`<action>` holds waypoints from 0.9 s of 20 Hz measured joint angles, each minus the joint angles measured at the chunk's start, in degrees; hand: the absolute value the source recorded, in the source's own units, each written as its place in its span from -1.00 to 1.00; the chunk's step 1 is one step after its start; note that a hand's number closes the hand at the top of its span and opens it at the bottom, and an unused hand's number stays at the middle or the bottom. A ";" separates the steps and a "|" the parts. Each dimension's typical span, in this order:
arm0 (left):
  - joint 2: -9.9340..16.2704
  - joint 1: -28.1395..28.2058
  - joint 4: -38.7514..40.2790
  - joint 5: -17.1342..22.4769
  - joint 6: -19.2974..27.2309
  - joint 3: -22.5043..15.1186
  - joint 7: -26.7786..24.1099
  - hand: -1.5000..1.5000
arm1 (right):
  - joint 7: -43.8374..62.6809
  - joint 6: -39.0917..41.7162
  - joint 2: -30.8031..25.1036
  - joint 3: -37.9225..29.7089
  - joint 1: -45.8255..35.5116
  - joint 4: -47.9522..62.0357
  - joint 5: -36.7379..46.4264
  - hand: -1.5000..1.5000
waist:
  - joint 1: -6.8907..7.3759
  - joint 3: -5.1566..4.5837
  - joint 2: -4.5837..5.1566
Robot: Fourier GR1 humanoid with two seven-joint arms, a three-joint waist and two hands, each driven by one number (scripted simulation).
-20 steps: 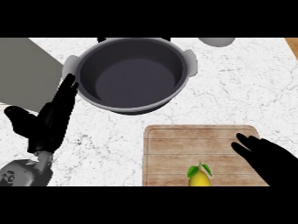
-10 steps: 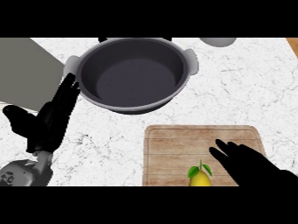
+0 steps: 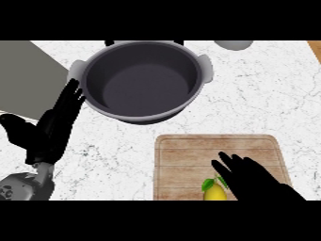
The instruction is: Pick the lemon from the cutting board and place it in the pot
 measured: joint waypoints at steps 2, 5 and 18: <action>0.15 -0.11 -0.66 0.15 -0.58 0.88 1.30 0.00 | -0.16 0.06 2.52 0.84 0.15 1.09 2.11 -1.00 | 0.00 -0.02 0.02; -0.92 -0.13 -0.89 -0.96 -0.58 0.76 1.99 0.00 | -0.20 0.36 5.41 2.05 0.87 1.75 5.20 -1.00 | -0.08 -0.03 0.06; -2.33 -0.36 0.52 -2.08 -2.98 3.08 1.50 0.00 | 0.71 1.75 13.55 4.22 2.42 10.98 13.28 -1.00 | -0.02 0.00 0.05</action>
